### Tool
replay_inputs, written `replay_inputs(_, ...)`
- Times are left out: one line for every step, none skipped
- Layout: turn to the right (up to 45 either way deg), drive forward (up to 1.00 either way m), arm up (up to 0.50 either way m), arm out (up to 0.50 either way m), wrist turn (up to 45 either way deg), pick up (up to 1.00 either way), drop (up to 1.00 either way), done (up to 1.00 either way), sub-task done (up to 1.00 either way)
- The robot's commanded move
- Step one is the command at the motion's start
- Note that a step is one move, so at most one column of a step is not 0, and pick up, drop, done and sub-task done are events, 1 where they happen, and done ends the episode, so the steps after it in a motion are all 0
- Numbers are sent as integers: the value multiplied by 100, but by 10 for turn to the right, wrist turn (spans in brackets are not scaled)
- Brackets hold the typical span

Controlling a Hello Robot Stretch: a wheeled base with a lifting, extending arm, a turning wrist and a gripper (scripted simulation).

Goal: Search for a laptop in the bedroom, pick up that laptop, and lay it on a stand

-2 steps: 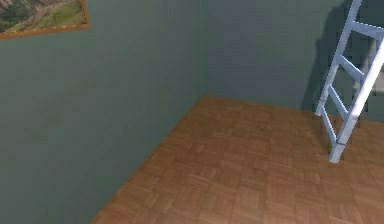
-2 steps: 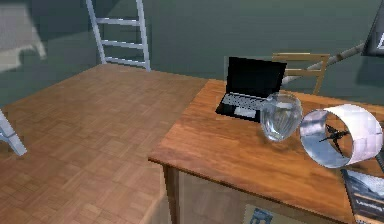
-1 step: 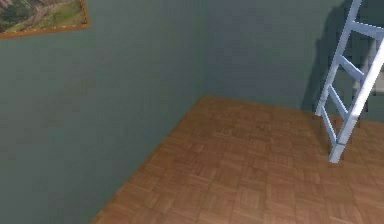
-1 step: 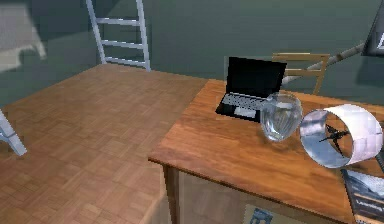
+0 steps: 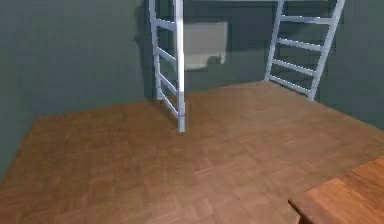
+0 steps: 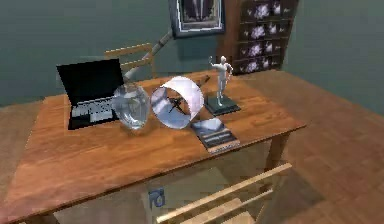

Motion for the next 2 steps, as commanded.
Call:
replay_inputs(-450, 0, 0, 0, 0, 0, 0, 0, 0)
replay_inputs(-450, 0, 0, 0, 0, 0, 0, 0, 0)
